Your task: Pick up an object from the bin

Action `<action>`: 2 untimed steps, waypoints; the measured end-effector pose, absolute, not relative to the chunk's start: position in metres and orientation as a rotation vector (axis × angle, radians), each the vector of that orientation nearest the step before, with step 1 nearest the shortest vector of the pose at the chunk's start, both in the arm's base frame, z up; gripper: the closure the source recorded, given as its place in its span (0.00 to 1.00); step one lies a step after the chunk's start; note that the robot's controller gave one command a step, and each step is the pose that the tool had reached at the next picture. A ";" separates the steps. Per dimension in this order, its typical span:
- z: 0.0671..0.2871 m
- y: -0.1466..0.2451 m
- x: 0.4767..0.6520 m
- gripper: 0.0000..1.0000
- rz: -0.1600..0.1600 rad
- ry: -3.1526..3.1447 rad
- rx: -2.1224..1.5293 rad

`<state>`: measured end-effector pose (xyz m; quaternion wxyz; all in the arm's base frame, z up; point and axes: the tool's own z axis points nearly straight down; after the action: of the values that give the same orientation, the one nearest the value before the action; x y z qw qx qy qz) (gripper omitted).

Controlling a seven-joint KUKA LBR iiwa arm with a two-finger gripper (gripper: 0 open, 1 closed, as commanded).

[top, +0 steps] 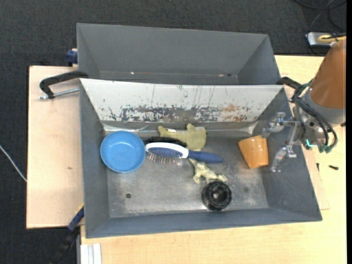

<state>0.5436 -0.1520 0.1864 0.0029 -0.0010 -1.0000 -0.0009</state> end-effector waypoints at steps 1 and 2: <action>0.071 -0.127 0.583 0.00 -0.007 -3.075 0.664; 0.073 -0.044 0.594 0.00 0.005 -2.962 1.074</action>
Offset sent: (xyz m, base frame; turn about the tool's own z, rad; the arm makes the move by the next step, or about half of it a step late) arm 0.0374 0.0209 -0.1164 -0.4267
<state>0.5940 -0.0438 0.0734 -0.0043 0.3408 -0.9401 0.0014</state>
